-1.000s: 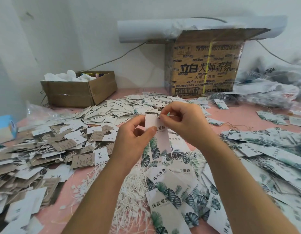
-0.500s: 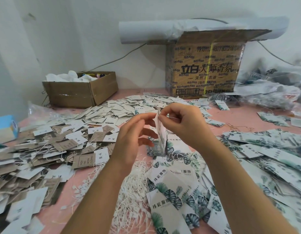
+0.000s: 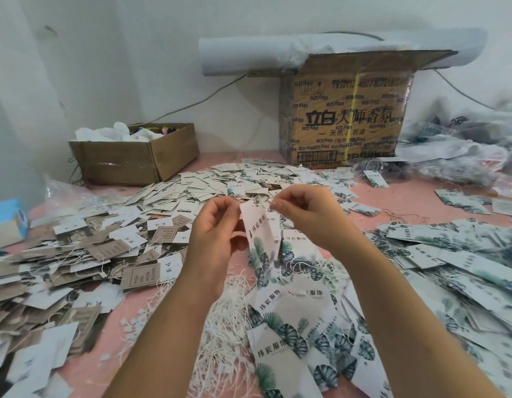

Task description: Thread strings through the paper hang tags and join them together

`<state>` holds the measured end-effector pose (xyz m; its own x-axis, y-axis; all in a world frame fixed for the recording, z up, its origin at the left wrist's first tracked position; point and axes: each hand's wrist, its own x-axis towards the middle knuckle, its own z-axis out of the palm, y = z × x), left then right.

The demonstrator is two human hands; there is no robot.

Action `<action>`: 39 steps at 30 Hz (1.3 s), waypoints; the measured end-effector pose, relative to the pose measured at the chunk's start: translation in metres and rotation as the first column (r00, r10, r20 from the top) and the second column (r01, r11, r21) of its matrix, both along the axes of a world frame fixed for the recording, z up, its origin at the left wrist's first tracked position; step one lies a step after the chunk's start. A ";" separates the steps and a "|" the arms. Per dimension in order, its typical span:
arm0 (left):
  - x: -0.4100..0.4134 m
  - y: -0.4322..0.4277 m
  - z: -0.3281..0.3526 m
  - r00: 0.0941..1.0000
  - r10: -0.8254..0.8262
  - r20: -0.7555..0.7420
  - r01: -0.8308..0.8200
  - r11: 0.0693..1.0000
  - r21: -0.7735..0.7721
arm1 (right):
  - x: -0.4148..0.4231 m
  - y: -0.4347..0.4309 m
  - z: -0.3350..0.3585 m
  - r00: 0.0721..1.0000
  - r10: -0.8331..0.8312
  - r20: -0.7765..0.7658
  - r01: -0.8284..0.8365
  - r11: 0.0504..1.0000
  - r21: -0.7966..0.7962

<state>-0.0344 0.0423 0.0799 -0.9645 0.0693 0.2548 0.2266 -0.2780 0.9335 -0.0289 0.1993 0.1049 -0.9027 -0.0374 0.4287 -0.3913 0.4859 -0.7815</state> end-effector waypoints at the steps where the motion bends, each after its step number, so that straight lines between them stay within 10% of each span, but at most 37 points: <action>1: -0.001 -0.001 0.000 1.000 0.004 0.030 -0.005 0.999 0.044 | -0.001 0.006 -0.001 0.998 -0.038 0.044 0.039 0.999 -0.022; 7: -0.008 -0.010 0.003 0.985 0.068 0.161 -0.111 0.955 0.276 | -0.004 0.032 -0.004 0.969 -0.224 0.107 0.241 0.953 -0.185; 20: 0.002 -0.002 0.003 0.997 -0.035 -0.064 0.035 0.999 -0.007 | 0.005 -0.001 0.008 0.993 0.104 -0.060 -0.117 0.944 -0.308; 28: 0.008 0.004 0.006 0.980 -0.044 -0.194 0.023 0.994 -0.111 | 0.006 -0.015 0.006 0.986 0.160 -0.054 -0.165 0.981 -0.106; 39: 0.008 0.005 0.001 0.933 0.043 -0.356 -0.143 0.955 -0.259 | 0.004 -0.013 0.003 0.981 0.165 0.105 -0.128 0.948 -0.291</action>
<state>-0.0266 0.0468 0.0814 -0.8263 0.0992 0.5545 0.5586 0.0169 0.8293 -0.0253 0.1864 0.1081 -0.9437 -0.0681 0.3238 -0.3309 0.1840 -0.9256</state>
